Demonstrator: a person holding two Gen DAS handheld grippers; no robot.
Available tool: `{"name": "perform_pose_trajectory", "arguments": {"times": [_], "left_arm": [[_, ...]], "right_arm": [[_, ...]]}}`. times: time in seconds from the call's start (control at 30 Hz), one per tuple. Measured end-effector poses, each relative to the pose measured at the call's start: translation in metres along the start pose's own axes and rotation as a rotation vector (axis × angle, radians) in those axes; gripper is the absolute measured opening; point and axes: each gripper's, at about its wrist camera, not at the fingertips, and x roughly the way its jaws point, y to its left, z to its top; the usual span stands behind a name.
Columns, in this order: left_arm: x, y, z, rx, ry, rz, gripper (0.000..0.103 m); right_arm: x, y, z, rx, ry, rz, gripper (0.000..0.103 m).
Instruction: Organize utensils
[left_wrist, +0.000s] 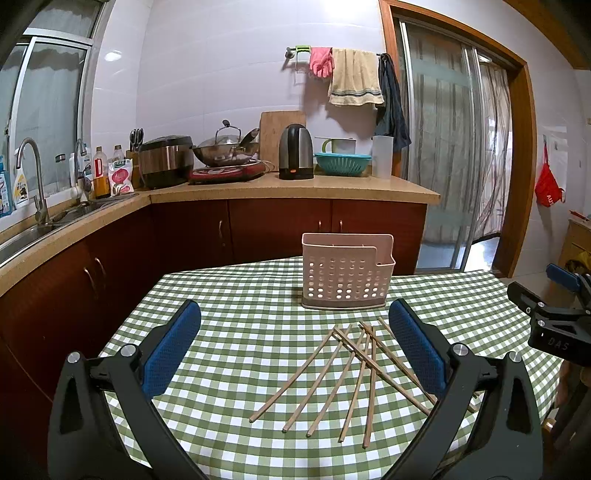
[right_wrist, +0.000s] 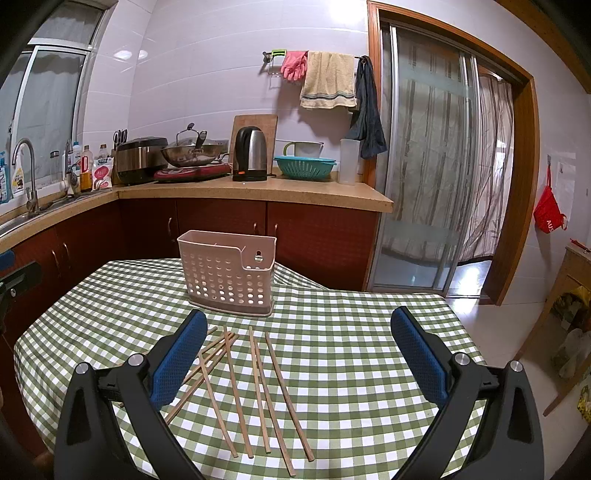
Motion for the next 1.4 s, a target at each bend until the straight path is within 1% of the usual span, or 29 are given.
{"name": "perform_pose_trajectory", "arguments": {"times": [0.97, 1.17, 1.23, 1.4], "left_arm": [[0.005, 0.001, -0.004, -0.001, 0.008, 0.0, 0.099], [0.026, 0.005, -0.02, 0.008, 0.038, 0.009, 0.099], [0.04, 0.008, -0.029, 0.021, 0.068, 0.018, 0.099], [0.077, 0.021, -0.061, 0.024, 0.153, 0.009, 0.099]], "right_arm": [[0.005, 0.004, -0.006, 0.0, 0.003, 0.012, 0.097], [0.022, -0.004, -0.02, 0.005, 0.024, 0.033, 0.097], [0.031, -0.007, -0.029, 0.008, 0.044, 0.043, 0.097], [0.06, -0.013, -0.057, 0.012, 0.121, 0.057, 0.097]]}}
